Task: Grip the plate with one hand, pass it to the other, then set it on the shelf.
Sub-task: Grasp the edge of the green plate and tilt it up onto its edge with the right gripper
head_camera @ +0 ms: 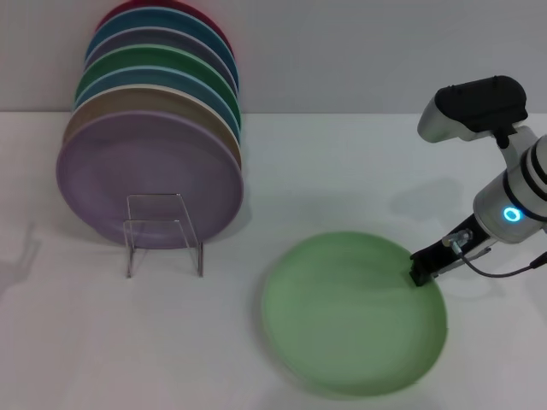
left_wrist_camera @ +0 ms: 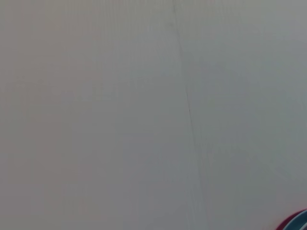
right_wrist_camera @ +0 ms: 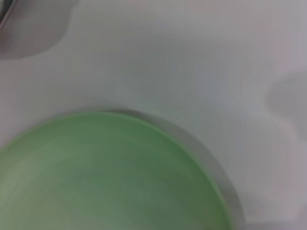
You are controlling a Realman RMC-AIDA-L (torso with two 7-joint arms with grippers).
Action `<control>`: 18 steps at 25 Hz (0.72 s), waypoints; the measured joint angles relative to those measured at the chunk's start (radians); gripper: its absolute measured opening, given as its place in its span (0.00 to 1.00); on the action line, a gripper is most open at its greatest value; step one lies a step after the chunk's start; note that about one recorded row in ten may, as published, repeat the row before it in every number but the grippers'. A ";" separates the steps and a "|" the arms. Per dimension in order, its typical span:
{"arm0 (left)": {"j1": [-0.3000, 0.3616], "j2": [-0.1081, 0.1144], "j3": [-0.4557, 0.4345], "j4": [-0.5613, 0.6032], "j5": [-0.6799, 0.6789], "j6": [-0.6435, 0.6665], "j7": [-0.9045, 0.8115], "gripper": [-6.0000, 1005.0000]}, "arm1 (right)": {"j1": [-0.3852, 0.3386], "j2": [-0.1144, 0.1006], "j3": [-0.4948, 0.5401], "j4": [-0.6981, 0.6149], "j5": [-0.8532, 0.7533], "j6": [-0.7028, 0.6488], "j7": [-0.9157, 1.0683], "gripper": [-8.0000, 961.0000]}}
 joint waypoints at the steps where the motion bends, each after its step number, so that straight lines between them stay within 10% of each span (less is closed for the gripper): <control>1: -0.001 0.000 0.000 0.000 0.000 0.000 0.000 0.78 | -0.007 0.003 -0.009 0.019 0.001 0.002 -0.005 0.07; 18: -0.002 0.000 -0.006 -0.012 -0.003 0.007 0.002 0.78 | -0.127 0.034 -0.023 0.270 0.121 0.024 -0.155 0.04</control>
